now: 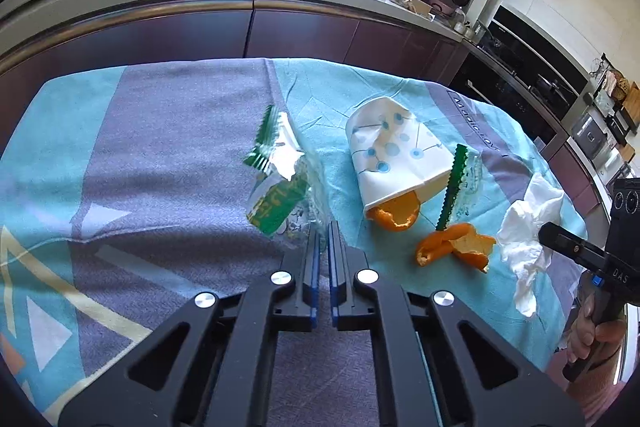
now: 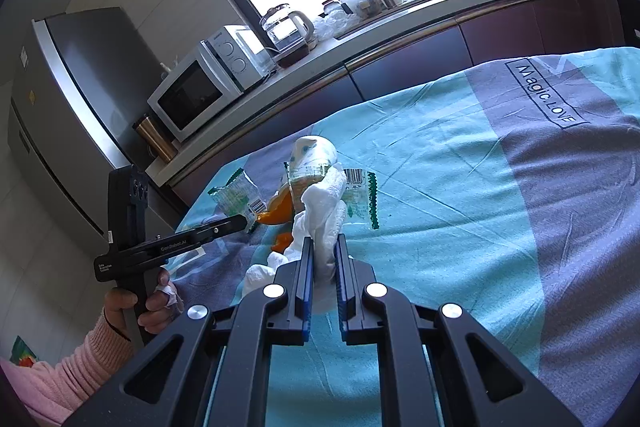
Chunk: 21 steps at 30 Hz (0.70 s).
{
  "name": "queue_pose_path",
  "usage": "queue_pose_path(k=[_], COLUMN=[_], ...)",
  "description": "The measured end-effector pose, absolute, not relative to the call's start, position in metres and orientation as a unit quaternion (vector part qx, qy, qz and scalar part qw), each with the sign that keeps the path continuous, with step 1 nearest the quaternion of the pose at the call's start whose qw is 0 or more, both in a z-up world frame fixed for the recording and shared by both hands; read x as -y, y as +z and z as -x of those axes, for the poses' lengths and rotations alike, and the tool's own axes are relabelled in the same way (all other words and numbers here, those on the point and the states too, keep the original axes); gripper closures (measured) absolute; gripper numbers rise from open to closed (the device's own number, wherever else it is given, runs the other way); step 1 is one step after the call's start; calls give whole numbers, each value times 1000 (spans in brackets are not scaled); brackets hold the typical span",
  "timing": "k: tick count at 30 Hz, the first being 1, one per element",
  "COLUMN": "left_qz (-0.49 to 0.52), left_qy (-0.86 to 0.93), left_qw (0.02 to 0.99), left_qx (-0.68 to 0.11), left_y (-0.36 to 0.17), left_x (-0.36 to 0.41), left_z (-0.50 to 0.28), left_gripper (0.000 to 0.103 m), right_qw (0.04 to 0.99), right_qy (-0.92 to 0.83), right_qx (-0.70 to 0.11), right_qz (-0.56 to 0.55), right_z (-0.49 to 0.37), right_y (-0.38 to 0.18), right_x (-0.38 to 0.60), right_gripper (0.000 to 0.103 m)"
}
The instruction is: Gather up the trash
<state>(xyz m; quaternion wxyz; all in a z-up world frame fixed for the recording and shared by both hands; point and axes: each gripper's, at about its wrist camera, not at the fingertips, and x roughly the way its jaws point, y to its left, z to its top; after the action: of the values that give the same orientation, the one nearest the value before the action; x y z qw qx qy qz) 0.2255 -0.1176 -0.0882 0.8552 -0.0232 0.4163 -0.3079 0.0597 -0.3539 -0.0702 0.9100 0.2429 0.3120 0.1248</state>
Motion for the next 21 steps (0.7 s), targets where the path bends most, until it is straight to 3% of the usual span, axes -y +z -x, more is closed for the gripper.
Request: queue_pose_path(k=[11, 21], left_qz=[23, 27], left_qy=[-304, -260], left_qw=[873, 896], left_qx=[-380, -359], left_y=[-59, -45], left_x=[85, -3], left_z=[-186, -113], left_gripper=[99, 99], right_qw=[907, 888], right_qy=[172, 265], right_qx=[-310, -320], right_qz=[-228, -197], right_z=[-65, -83], right_y=[-57, -43], right_x=[319, 237], right_gripper=[94, 94])
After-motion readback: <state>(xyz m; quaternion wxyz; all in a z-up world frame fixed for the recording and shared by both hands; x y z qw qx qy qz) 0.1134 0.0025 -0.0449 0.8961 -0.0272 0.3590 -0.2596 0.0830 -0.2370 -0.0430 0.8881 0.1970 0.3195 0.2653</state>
